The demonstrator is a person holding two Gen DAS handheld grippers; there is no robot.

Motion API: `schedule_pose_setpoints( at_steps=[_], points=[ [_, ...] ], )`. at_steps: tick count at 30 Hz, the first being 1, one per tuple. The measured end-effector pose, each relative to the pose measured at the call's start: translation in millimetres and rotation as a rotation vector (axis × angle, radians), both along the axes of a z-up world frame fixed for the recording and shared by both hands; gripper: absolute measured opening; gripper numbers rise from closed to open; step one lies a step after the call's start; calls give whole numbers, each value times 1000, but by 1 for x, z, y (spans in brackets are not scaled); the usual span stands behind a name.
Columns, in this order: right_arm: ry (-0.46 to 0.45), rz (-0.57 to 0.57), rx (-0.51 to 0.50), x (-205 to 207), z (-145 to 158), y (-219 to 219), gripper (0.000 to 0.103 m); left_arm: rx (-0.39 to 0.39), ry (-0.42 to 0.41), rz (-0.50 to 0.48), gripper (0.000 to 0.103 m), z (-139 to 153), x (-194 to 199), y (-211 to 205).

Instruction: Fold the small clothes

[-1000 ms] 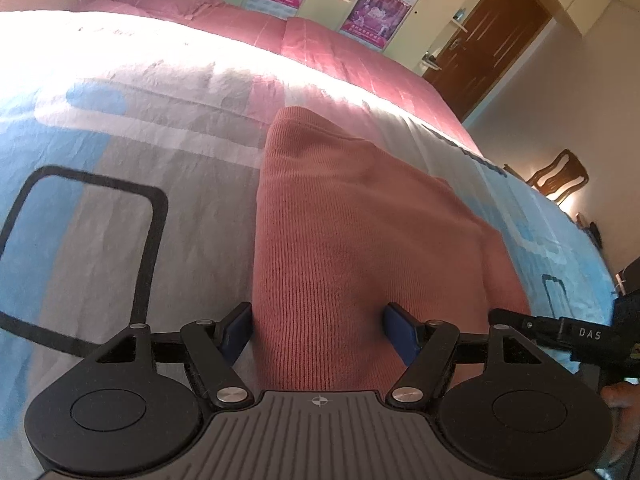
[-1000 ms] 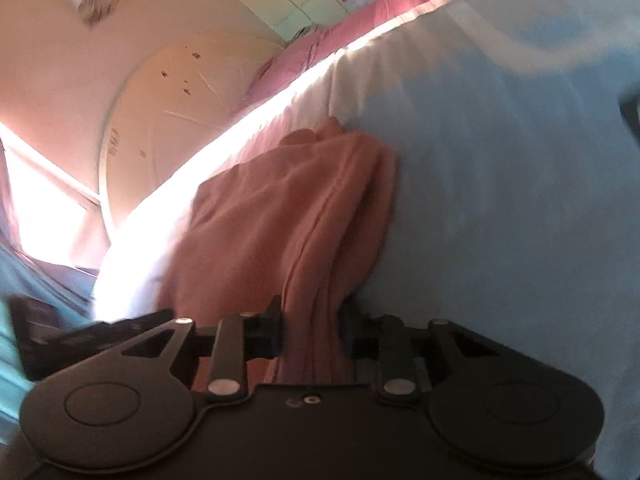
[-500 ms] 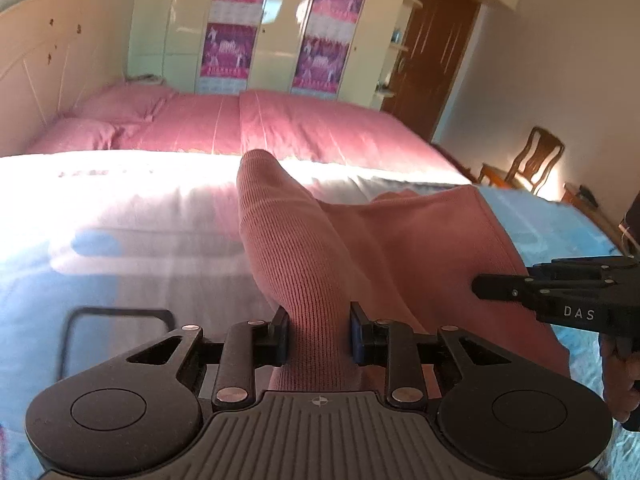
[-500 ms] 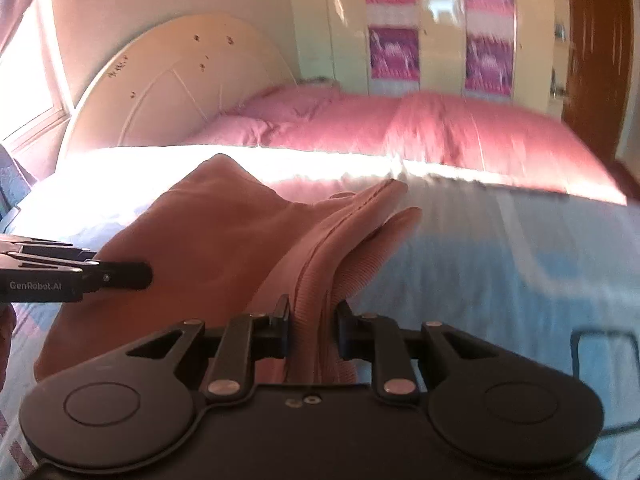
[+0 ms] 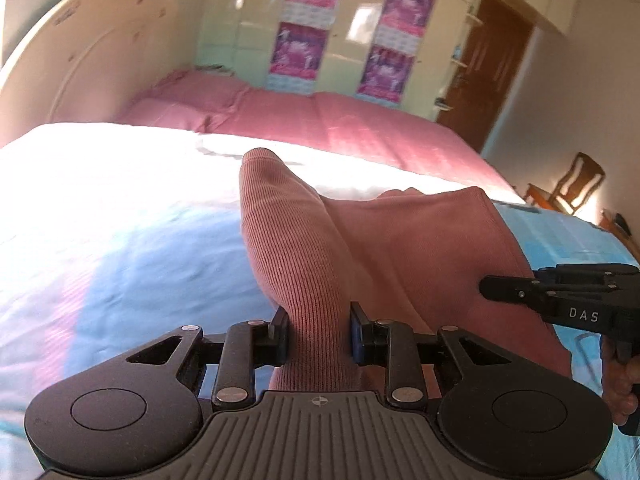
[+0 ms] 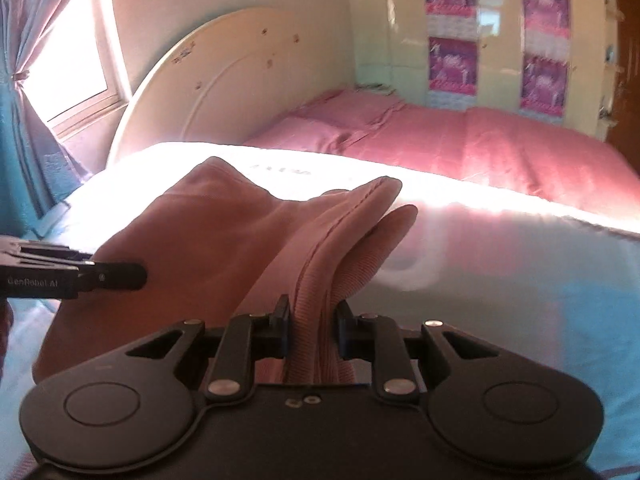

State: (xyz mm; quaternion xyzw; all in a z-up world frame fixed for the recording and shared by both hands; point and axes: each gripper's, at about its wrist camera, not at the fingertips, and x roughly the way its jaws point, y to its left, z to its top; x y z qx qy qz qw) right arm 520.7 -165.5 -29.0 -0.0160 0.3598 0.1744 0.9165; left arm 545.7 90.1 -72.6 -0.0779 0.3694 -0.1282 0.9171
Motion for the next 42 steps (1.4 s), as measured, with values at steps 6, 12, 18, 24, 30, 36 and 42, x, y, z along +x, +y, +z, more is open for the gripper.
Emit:
schedule_pose_setpoints(
  at_steps=[6,12,18,24,30,36,42],
  points=[
    [90,-12,19,9,-29,36,20,-15,71,14,43,-46,6,53],
    [178,-99,30,9,-68,20,20,-107,107,55,43,-88,11,62],
    [198,-161,76,9,-66,20,26,-53,85,14,53,-82,11,57],
    [58,-246,28,16,-13,21,26,-47,-38,-72,53,-52,20,60],
    [150,-67,-198,56,-47,64,13,9,41,-107,49,-72,55,33],
    [130,-106,-245,56,-59,56,12,89,44,-117,49,-65,56,20],
    [75,-84,-250,35,-36,69,26,131,-14,-100,49,-47,30,19]
  ],
)
